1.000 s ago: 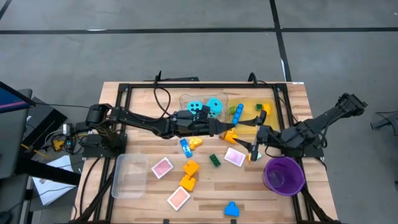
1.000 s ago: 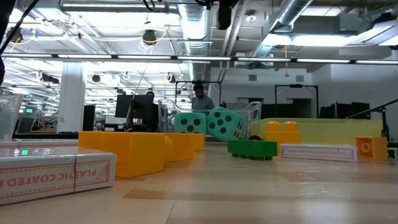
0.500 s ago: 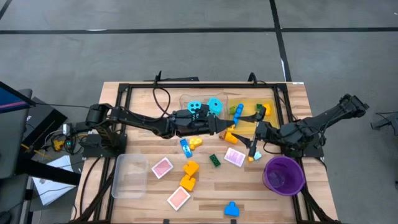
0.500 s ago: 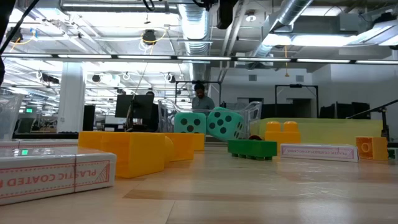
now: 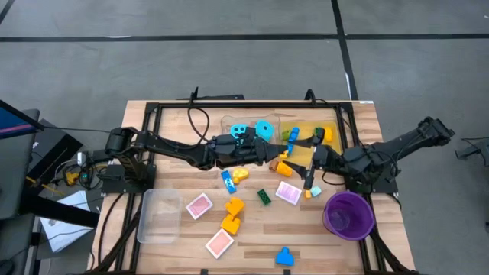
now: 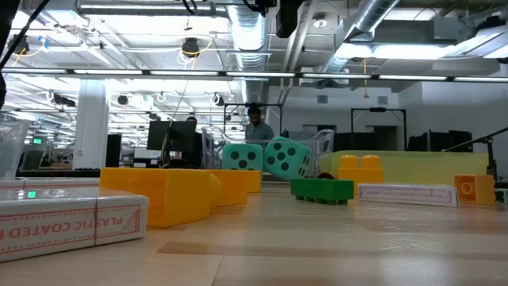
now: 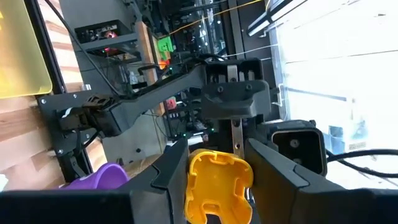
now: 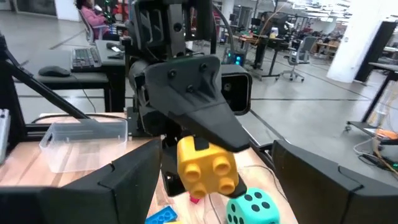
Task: Pick & Place Toys
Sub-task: Put the yellow game piece into the yellow bin
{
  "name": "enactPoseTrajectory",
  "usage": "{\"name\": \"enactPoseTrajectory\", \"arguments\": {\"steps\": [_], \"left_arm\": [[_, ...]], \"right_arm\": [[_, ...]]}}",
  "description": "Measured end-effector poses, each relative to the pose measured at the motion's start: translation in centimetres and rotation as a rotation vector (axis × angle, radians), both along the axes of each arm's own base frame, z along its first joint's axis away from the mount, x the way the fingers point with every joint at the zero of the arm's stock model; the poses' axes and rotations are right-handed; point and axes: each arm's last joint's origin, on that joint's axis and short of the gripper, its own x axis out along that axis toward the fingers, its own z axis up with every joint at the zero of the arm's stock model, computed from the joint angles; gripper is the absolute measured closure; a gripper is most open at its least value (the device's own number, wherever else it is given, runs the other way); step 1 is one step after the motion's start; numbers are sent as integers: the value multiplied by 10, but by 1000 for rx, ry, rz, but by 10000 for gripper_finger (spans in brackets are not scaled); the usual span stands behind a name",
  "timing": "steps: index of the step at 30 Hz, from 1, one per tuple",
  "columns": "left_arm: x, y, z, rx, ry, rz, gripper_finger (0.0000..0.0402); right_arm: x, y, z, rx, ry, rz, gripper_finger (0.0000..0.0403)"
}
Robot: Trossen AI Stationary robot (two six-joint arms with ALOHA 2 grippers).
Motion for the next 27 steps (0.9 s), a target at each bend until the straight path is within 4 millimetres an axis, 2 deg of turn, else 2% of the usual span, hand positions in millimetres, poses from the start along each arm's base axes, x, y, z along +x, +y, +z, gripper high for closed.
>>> {"name": "enactPoseTrajectory", "arguments": {"steps": [8,19,27], "left_arm": [[0,0,2,-1,-17,-1,272],[0,-1,2,5,-21,-21,272],[0,-2,2,7,-18,-32,272]], "right_arm": [[4,-6,-1,7,11,47,106],[29,0,-16,2,32,55,106],[25,-2,-11,10,4,43,106]]}}
